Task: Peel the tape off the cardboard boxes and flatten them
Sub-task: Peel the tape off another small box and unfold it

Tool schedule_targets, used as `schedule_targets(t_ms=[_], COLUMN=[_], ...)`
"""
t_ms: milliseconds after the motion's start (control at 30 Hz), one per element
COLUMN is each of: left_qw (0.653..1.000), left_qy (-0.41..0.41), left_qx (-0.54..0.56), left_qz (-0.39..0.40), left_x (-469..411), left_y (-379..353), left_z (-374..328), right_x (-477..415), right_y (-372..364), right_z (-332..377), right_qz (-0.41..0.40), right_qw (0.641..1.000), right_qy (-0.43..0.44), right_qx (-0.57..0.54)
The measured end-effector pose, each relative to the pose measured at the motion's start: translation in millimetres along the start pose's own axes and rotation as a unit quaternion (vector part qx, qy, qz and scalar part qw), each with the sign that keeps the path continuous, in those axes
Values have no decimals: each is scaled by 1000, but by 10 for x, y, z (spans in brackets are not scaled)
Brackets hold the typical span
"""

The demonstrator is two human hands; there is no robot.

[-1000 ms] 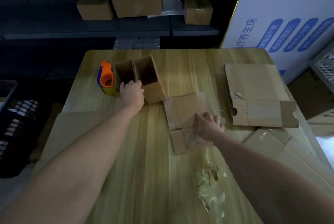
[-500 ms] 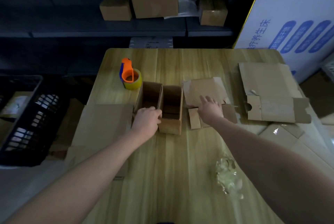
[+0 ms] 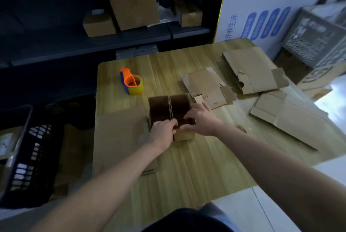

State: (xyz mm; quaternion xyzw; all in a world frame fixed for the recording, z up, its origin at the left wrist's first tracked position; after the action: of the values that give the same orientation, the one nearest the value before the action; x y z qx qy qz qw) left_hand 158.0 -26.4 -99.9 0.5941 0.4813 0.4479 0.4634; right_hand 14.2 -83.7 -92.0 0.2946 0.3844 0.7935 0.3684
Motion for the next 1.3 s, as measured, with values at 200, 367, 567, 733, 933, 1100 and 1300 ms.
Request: schedule_targets(t_ms=[200,367,567,733,933,1100,1300], left_qw=[997,991,976,983,978,969,968], left_qy=[-4,-19,-4,-16,-35,-59,-83], left_qx=[-30,5,123,153,195,230,218], left_qz=[-73,-132,-181,-96,-67,-75,-92], left_x=[116,217,201,120,42,-109,-272], left_y=[104,278,553,578,541,594,545], left_z=[19,-15,-245,-604,-1016,-1273,-1495], right_x=[244,288,419,678,1012,1232,1388], right_y=[-187,-49,594,1032,1233,1338,1366], right_z=[128,237,261,-2,-452,-698,-903], right_qz=[2,-76,-220,-302,-332,-332,-330], right_qw=[994,994,963,903,838,828,827], right_qy=[-23,-20,-67,-117,-187,-199,-244], right_qx=[106,79,-141,-281,-391,-407,-385])
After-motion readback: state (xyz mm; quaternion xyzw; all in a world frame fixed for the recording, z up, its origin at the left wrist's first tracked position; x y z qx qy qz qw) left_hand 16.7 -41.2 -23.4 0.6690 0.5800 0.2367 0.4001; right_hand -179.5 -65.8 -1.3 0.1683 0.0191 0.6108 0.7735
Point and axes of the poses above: each hand's wrist, its own x-axis away from the middle knuckle, its own y-axis out of the back of the hand, z = x × y, the point moved 4 cm from there along -x, towards the middle knuckle, and after that the axes turned 14 degrees about -x, right-handed, at the moved point
